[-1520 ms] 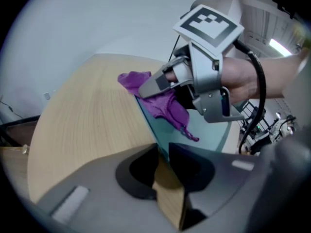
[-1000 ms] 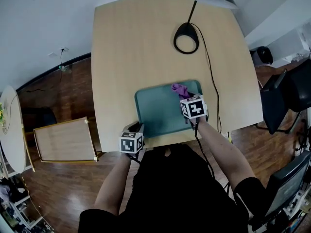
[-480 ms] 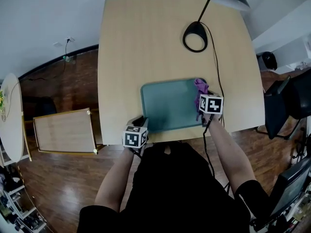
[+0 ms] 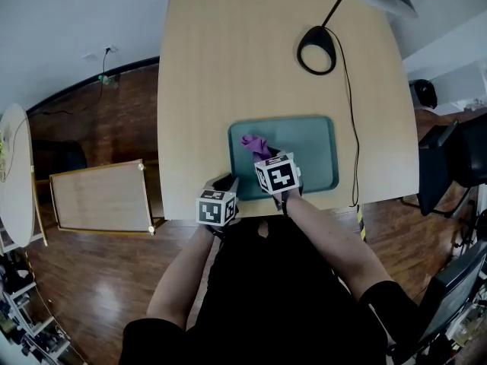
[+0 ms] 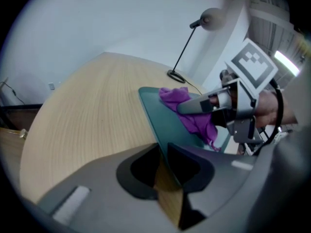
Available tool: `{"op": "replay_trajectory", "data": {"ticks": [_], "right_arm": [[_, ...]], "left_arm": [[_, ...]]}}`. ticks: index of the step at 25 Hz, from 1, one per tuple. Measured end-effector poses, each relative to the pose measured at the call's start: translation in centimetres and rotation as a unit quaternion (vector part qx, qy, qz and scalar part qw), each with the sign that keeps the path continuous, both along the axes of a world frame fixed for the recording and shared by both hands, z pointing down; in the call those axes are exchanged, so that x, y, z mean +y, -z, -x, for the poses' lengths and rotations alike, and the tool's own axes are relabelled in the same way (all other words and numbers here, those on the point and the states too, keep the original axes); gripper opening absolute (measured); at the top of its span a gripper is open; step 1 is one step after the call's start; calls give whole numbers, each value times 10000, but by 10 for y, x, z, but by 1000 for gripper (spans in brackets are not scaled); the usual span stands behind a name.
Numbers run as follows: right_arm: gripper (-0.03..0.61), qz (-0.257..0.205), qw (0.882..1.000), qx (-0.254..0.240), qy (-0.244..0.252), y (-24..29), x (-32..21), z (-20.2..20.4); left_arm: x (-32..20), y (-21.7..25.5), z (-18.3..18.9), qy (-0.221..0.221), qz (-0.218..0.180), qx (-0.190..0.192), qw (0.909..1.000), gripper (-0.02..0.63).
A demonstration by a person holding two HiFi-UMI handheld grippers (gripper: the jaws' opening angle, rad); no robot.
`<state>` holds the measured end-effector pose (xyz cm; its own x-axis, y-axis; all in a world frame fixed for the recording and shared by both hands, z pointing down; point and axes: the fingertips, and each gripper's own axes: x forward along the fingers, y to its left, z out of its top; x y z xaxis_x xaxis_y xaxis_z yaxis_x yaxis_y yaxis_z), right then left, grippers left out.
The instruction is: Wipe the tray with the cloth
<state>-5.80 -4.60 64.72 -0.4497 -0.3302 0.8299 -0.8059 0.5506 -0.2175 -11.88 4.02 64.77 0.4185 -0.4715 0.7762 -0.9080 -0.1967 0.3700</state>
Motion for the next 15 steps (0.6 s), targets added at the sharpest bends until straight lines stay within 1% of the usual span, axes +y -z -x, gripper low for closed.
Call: {"op": "replay_trajectory", "data": {"ticks": [4, 6, 8, 11, 15], "right_arm": [[109, 258, 9990, -258, 253, -1, 22, 46], [109, 337, 9980, -358, 396, 0, 31, 60], [109, 301, 9975, -359, 535, -1, 35, 68], [109, 266, 9977, -315, 533, -4, 33, 58], [109, 128, 9996, -85, 222, -7, 20, 7]], "left_arm": [[0, 1, -3, 8, 15, 18, 10000, 83], [-1, 2, -4, 17, 6, 18, 10000, 83], [-1, 2, -1, 27, -9, 14, 10000, 83], [0, -1, 4, 51, -20, -2, 10000, 83], [-1, -5, 5, 85, 17, -29, 10000, 83]]}}
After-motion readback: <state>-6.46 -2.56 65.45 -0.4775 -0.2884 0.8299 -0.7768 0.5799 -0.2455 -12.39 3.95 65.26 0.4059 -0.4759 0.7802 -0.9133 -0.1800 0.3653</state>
